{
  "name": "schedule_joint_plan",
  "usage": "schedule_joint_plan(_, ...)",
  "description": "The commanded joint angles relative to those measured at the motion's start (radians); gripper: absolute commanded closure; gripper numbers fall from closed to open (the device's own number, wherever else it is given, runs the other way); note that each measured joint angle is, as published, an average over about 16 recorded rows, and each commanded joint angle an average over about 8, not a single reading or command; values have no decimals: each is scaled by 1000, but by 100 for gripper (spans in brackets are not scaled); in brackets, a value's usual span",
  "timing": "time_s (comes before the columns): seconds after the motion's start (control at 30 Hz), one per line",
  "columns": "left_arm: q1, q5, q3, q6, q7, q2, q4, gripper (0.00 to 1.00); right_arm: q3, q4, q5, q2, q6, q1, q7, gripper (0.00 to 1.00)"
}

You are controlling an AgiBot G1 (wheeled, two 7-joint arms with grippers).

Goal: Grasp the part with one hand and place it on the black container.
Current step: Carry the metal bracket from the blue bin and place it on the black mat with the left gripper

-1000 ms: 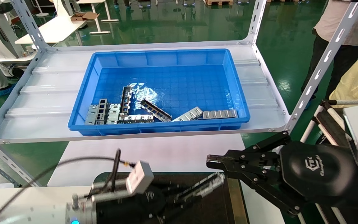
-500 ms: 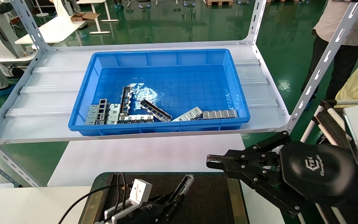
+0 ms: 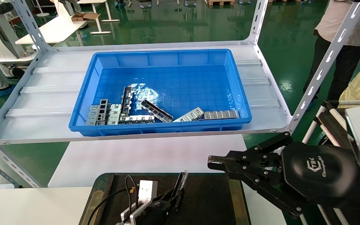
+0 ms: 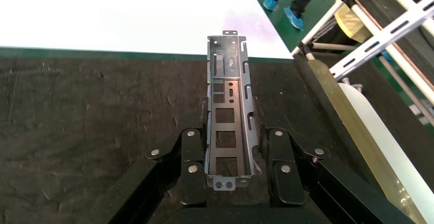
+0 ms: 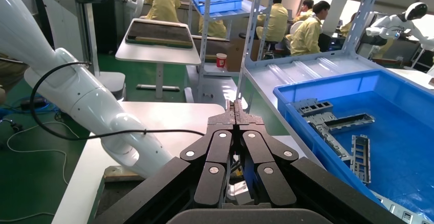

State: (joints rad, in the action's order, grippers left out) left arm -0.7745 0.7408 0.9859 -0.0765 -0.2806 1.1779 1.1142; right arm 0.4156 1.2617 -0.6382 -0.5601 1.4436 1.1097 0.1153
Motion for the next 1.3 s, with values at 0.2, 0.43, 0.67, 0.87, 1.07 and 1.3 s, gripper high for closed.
schedule_joint_plan(0.2,17,-20,6,-89,-10,44,-6,100,0,0,0,0,0,0,0,100)
schedule_joint_plan(0.43,26,-32,9,-128,-17,70,-15,100,0,0,0,0,0,0,0,100)
schedule_joint_plan(0.67,35,-28,-1,-142,-24,96,-36,100,0,0,0,0,0,0,0,100)
schedule_joint_plan(0.87,41,-21,-11,-146,-30,114,-54,68,0,0,0,0,0,0,0,66)
schedule_joint_plan(1.07,46,-16,-19,-147,-37,124,-60,2,0,0,0,0,0,0,0,2)
schedule_joint_plan(1.3,57,-9,-26,-159,-41,133,-53,0,0,0,0,0,0,0,0,0)
